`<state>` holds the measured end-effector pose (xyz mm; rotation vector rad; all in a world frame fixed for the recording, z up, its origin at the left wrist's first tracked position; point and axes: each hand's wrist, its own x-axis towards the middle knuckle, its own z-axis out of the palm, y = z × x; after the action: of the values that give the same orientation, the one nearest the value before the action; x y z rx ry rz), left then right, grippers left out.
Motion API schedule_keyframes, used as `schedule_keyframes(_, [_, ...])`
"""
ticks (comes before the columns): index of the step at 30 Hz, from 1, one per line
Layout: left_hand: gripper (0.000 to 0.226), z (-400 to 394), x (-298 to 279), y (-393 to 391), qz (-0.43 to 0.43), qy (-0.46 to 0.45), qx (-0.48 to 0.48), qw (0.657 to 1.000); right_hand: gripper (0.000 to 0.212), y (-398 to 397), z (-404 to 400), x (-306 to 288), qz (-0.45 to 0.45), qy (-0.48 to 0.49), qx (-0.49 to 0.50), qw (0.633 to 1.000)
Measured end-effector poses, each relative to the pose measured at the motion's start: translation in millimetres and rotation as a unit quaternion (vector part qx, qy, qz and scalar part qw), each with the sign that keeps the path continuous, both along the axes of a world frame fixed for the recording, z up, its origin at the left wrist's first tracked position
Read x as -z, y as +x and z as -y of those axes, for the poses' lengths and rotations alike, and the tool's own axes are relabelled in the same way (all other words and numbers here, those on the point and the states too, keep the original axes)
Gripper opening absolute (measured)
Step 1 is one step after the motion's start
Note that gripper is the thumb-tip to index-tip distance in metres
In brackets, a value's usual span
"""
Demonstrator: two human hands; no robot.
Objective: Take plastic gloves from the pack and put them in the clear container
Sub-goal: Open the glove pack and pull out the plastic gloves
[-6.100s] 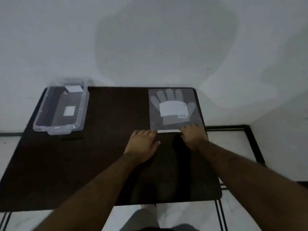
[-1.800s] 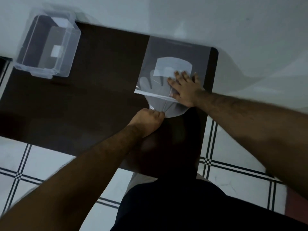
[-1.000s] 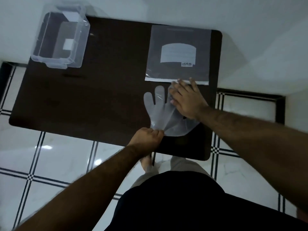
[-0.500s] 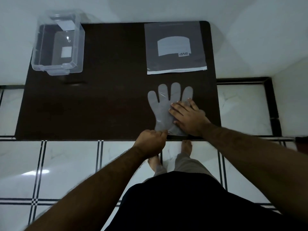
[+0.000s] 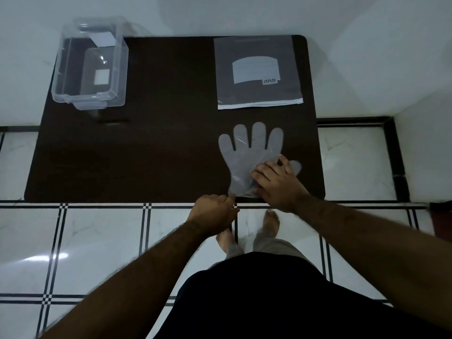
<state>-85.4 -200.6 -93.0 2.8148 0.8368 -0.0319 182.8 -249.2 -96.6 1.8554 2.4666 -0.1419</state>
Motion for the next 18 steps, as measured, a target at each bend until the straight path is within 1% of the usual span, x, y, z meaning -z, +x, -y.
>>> schedule_keyframes(1, [0.044, 1, 0, -1, 0.005, -0.009, -0.010, 1.000, 0.050, -5, 1, 0, -0.009, 0.012, -0.003, 1.000])
schedule_keyframes(4, [0.034, 2, -3, -5, 0.067, -0.020, -0.055, 0.996, 0.046, -26, 3, -1, -0.062, 0.041, -0.012, 0.997])
schedule_keyframes(6, [0.033, 2, -7, -8, 0.090, -0.042, -0.121, 0.988, 0.045, -44, 1, -2, -0.079, 0.026, -0.005, 0.997])
schedule_keyframes(9, [0.032, 1, -10, -14, 0.085, -0.100, -0.197, 0.972, 0.044, -67, -4, -3, -0.079, -0.021, 0.002, 0.997])
schedule_keyframes(12, [0.026, -1, -14, -21, 0.089, -0.121, -0.227, 0.962, 0.042, -77, -7, -1, -0.066, -0.030, 0.000, 0.997])
schedule_keyframes(16, [0.021, -5, -17, -27, 0.093, -0.142, -0.243, 0.955, 0.025, -78, -4, 3, -0.079, 0.022, -0.011, 0.997])
schedule_keyframes(18, [0.020, -5, -17, -28, 0.098, -0.149, -0.251, 0.952, 0.020, -77, -2, 5, -0.089, 0.042, -0.023, 0.995])
